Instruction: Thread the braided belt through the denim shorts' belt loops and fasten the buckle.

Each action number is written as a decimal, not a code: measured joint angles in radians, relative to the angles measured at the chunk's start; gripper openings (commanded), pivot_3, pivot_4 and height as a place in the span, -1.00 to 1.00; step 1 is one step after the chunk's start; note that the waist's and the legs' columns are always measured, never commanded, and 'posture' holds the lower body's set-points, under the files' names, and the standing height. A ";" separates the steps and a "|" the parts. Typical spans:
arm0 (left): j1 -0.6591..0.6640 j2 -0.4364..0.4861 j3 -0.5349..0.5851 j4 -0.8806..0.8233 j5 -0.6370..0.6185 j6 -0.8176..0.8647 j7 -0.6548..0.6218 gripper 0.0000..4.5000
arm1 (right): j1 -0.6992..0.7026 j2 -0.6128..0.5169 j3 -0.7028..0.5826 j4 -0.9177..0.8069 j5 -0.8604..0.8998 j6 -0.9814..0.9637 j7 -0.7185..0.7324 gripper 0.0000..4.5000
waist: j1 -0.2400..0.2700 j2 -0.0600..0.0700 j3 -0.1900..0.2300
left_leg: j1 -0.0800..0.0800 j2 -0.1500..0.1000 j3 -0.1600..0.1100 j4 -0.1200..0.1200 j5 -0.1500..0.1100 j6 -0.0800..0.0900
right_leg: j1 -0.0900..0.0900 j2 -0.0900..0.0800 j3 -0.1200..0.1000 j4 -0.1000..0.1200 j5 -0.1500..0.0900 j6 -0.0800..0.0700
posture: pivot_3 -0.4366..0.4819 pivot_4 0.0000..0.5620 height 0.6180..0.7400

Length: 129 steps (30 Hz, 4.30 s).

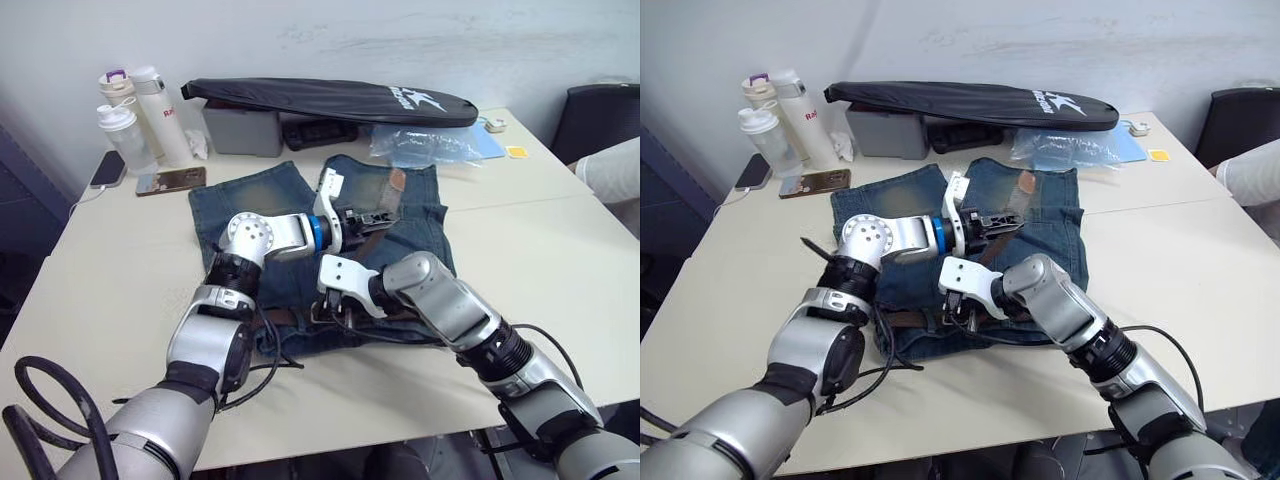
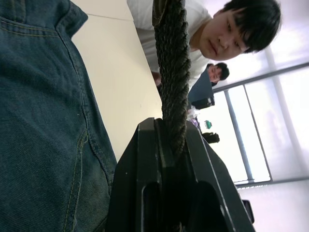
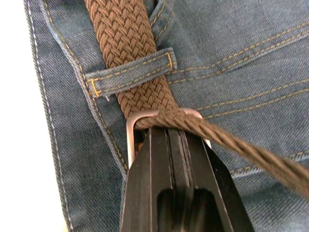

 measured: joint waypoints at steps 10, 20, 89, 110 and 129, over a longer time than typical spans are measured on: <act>-0.115 -0.030 0.040 0.196 0.203 -0.066 -0.157 -1.00 | -0.018 -0.012 0.036 -0.024 -0.062 0.011 0.002 -0.98 | 0.000 0.003 0.001 | 0.002 0.000 -0.006 -0.009 0.002 0.003 | 0.011 -0.002 -0.014 -0.009 0.003 0.005 | -0.05 -0.47 -0.93; -0.186 -0.080 0.089 0.290 0.340 -0.113 -0.165 -1.00 | -0.043 -0.006 0.067 -0.030 -0.086 0.047 0.010 -0.98 | 0.000 0.004 0.000 | 0.002 -0.002 -0.008 -0.010 0.002 0.004 | 0.012 -0.004 -0.016 -0.010 0.003 0.005 | -0.05 -0.47 -0.93; 0.093 0.021 0.295 -0.336 0.411 0.259 -0.025 -1.00 | 0.196 -0.130 -0.391 -0.193 0.256 0.142 -0.007 -0.98 | -0.002 0.002 0.019 | 0.000 -0.017 -0.025 -0.022 0.013 0.006 | 0.014 -0.014 -0.013 -0.018 0.007 0.016 | -0.05 -0.47 -0.93; 0.074 -0.040 0.133 -0.363 0.404 0.251 -0.100 -1.00 | 0.347 -0.318 -0.512 -0.455 0.429 0.181 -0.147 -0.98 | -0.003 -0.002 0.022 | 0.001 -0.017 -0.023 -0.030 0.021 0.001 | 0.013 -0.012 -0.013 -0.022 0.007 0.017 | -0.05 -0.47 -0.93; 0.259 0.298 -0.270 -0.610 0.621 -0.200 -0.492 -1.00 | 0.426 -0.382 -0.466 -0.507 0.252 -0.149 -0.258 0.82 | 0.003 -0.002 0.022 | -0.002 -0.018 -0.023 -0.027 0.021 0.002 | 0.013 -0.014 -0.014 -0.021 0.007 0.017 | -0.05 -0.47 -0.93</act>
